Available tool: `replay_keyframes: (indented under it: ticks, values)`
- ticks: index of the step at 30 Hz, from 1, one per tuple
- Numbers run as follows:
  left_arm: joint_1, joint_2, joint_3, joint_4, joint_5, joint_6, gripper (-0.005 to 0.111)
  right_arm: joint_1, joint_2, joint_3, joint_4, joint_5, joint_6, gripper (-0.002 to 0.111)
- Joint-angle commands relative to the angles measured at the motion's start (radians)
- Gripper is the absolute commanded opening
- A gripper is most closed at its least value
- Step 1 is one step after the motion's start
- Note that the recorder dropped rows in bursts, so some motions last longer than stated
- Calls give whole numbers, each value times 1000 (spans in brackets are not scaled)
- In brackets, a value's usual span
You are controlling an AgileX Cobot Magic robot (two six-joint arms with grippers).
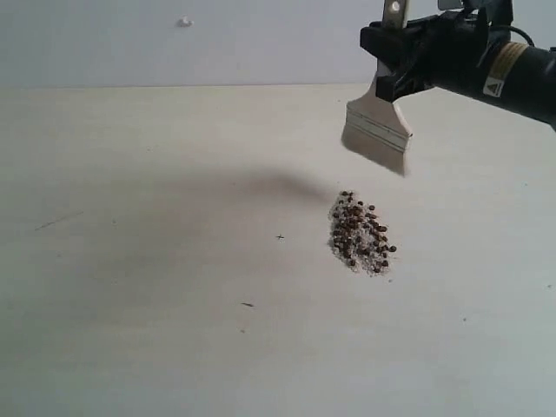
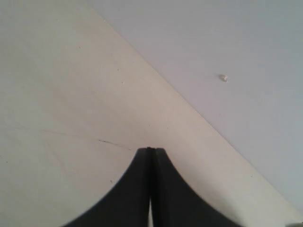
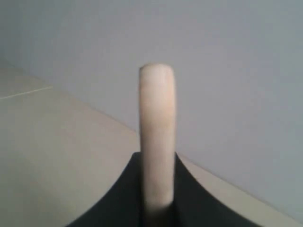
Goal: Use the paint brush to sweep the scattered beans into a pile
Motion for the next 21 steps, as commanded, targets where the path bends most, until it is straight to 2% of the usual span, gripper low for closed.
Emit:
replay_keyframes:
  ticks: [1,5,12,15,21]
  values:
    - [-2,-7,2,-5,-1,6,0,-67,111,-121,-175,-157,148,0]
    - [-2,-7,2,-5,-1,6,0,-104,227,-267,-303,-257,279,0]
    - [-2,-7,2,-5,-1,6,0,-109,379,-581,-658,-257,595,0]
    - [-2,-7,2,-5,-1,6,0,-109,406,-634,-678,-257,644,0]
    - [-2,-7,2,-5,-1,6,0,-109,438,-636,-603,-257,595,0]
